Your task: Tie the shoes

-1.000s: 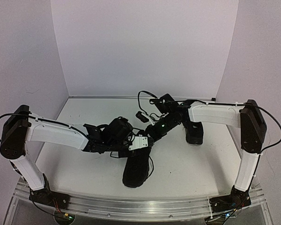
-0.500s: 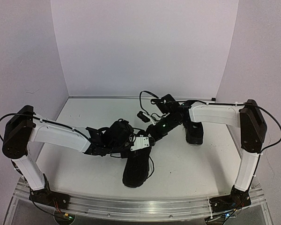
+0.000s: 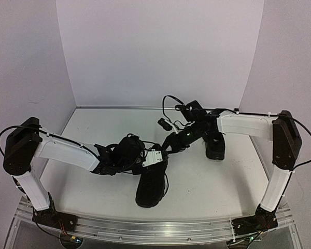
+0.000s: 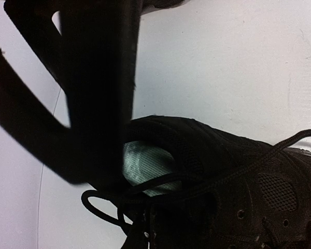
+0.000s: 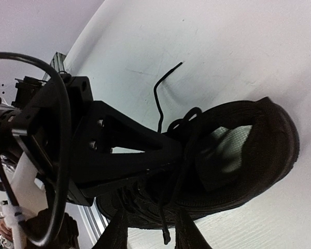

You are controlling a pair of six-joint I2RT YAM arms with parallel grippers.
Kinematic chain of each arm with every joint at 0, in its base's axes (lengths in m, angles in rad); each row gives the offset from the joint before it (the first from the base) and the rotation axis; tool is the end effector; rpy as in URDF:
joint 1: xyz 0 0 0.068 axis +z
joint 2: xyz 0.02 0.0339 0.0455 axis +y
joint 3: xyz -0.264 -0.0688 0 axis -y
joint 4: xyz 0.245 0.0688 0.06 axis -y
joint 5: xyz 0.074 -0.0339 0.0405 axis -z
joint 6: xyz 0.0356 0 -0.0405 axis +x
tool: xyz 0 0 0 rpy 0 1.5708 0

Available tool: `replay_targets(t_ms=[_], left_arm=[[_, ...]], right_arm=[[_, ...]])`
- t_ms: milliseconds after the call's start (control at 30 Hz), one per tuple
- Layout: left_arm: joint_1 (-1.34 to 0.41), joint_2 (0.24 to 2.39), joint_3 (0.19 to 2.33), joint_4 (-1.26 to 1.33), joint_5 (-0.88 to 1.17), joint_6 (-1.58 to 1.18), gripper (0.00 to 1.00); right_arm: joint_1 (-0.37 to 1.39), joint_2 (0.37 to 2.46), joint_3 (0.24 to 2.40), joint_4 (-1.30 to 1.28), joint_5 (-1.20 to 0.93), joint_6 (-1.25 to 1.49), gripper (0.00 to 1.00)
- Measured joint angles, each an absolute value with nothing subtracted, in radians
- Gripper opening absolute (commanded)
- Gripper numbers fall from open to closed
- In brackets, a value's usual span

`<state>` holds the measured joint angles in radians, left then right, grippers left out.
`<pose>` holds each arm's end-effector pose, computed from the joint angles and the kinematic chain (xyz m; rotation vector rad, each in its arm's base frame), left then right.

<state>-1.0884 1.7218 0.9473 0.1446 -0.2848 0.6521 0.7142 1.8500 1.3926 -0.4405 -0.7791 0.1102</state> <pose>0.1778 -0.3180 0.1823 1.5545 1.5174 0.0648 0.2866 0.2815 0.2352 -1.0986 2.3058 1.3052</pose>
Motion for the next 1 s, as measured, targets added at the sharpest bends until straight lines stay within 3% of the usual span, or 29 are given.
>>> replay_targets(t_ms=[167, 567, 1000], left_arm=[[-1.087, 1.722, 0.940, 0.159, -0.290, 0.653, 0.00], [-1.087, 1.721, 0.940, 0.163, -0.282, 0.654, 0.00], [-1.087, 1.721, 0.940, 0.167, -0.265, 0.670, 0.00]], right_arm=[[0.669, 1.850, 1.393, -0.425, -0.755, 0.144, 0.18], [0.682, 1.907, 1.397, -0.419, -0.750, 0.157, 0.07], [0.703, 1.949, 1.429, -0.419, -0.778, 0.155, 0.09]])
